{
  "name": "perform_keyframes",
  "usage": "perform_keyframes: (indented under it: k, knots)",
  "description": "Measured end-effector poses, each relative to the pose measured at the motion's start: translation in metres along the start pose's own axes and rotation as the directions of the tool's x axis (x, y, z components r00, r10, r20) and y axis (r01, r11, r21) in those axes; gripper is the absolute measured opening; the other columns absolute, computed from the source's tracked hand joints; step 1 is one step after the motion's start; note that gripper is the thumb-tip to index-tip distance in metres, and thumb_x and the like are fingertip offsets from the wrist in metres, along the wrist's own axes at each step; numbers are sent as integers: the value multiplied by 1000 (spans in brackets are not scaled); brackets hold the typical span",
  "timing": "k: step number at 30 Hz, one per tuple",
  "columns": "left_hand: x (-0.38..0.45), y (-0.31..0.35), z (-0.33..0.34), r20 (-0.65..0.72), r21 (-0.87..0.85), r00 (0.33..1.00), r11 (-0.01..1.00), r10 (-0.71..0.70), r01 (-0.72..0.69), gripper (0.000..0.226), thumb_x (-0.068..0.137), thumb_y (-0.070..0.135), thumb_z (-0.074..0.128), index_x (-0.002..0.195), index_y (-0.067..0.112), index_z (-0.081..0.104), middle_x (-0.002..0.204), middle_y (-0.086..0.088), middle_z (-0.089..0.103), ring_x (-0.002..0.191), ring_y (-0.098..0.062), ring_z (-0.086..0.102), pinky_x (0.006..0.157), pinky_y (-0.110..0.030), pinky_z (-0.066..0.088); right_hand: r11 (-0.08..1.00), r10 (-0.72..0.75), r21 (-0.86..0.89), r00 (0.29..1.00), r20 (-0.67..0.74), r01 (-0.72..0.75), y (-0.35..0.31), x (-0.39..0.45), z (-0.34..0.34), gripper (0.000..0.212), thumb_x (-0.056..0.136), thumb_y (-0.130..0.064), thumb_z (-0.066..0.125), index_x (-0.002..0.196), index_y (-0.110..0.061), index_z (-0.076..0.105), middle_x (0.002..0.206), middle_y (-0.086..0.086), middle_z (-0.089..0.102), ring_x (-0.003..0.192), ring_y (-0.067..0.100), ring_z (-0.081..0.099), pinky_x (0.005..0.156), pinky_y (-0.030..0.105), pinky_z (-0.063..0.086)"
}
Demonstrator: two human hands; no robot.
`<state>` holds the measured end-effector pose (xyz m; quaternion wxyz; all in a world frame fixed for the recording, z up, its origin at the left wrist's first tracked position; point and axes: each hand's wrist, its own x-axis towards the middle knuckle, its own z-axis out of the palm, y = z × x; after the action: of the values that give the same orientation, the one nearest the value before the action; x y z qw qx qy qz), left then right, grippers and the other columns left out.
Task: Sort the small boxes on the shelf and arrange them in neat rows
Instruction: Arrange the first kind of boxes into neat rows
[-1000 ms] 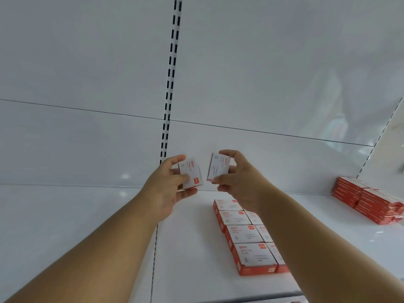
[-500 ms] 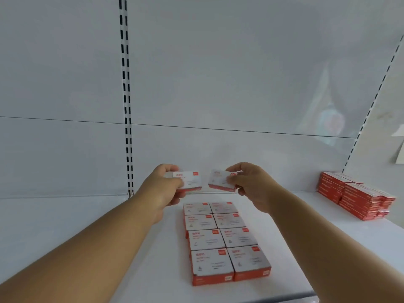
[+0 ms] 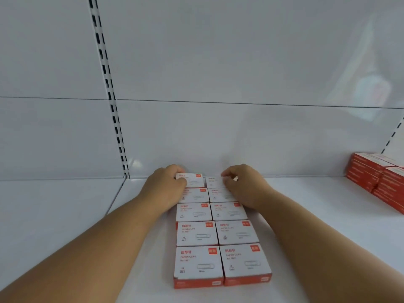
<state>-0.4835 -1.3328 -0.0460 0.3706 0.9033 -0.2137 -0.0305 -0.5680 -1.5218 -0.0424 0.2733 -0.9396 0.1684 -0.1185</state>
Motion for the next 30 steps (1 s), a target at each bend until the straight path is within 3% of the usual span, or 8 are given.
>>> perform_keyframes:
  k: [4,8,13,20,30]
  knots:
    - [-2,2,5,-7,144,997,987,76,-74,25,95,23,45,108,23,67,109,3,57,91,-17,63,72,-32,54,999,-6,-54,1000,-2,6,1,1,3,28,96,-35,50,117,-24,65,121,-1,55,99,16,56,80,25,40]
    - [-3,1,3,20,136,995,986,94,-96,30,96,22,47,123,27,61,122,4,50,107,-16,57,88,-31,48,996,-11,-89,1000,11,12,0,-1,4,36,95,-42,51,123,-22,62,124,-2,54,105,17,56,81,25,40]
    - [-6,0,1,34,147,991,980,133,-136,24,96,24,49,115,25,63,118,4,52,101,-16,58,83,-30,48,990,-19,-136,999,29,23,-3,-4,3,35,96,-43,50,121,-24,62,122,-3,53,103,16,55,81,25,38]
    - [-3,-4,2,38,196,989,970,143,-147,27,96,32,48,119,24,61,121,3,53,104,-17,56,85,-29,45,982,-40,-183,999,22,44,-5,-4,5,33,96,-42,48,119,-21,61,119,-1,53,94,13,52,78,25,37]
    - [-2,-3,1,69,203,986,966,149,-161,24,95,29,47,113,22,61,117,1,54,99,-19,58,80,-32,48,986,-16,-167,1000,-4,15,-11,-10,4,35,96,-40,50,120,-20,64,121,0,57,101,16,55,80,27,40]
